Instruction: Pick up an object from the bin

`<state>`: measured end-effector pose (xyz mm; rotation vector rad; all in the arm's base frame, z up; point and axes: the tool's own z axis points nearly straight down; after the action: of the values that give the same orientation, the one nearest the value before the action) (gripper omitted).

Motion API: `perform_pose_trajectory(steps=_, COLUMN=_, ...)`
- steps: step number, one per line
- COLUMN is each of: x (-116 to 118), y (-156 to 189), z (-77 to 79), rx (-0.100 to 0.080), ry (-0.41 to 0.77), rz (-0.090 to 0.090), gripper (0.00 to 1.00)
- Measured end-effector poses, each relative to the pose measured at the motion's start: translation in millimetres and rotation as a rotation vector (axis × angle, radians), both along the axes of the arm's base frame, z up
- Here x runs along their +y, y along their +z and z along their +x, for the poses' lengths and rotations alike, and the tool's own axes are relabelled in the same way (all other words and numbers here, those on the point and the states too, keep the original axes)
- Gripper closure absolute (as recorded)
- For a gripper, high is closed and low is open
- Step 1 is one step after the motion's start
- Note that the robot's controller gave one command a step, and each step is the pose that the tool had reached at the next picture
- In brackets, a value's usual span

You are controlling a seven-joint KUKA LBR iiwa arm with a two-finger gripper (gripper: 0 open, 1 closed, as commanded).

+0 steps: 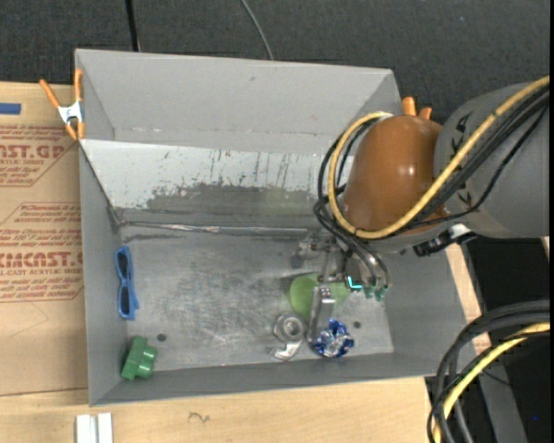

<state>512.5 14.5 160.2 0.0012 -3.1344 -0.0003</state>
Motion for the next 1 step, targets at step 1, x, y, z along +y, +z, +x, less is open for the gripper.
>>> perform_pose_trajectory(steps=1, x=-43.3, y=-90.6, z=26.6, rx=-0.013, ry=0.104, rz=0.001, gripper=0.00)
